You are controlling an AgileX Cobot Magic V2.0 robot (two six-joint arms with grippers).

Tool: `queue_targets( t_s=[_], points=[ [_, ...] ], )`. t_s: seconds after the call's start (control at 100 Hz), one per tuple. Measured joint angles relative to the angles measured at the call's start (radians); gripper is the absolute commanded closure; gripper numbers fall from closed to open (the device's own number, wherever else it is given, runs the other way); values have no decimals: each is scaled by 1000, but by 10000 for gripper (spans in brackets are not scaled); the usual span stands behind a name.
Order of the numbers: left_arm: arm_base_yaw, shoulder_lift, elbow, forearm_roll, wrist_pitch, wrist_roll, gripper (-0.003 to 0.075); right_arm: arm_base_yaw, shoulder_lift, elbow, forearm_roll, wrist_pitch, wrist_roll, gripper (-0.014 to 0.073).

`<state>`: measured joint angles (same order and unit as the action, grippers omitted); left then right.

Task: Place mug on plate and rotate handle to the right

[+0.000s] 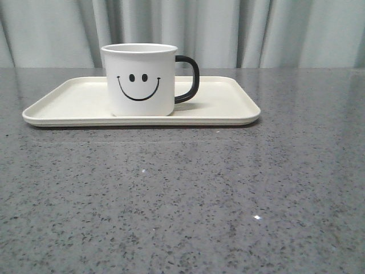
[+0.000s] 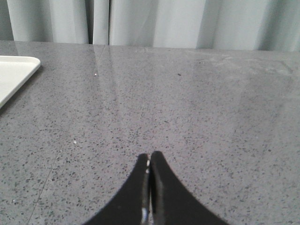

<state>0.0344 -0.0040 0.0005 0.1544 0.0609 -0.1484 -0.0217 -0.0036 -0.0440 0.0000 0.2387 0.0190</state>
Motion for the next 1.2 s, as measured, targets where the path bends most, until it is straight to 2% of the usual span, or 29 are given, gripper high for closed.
queue_targets(
  t_s=[0.29, 1.2],
  points=[
    [0, 0, 0, 0, 0, 0, 740, 2, 0, 69, 0, -72, 19, 661],
    [0, 0, 0, 0, 0, 0, 740, 30, -6, 70, 0, -84, 19, 661]
  ],
)
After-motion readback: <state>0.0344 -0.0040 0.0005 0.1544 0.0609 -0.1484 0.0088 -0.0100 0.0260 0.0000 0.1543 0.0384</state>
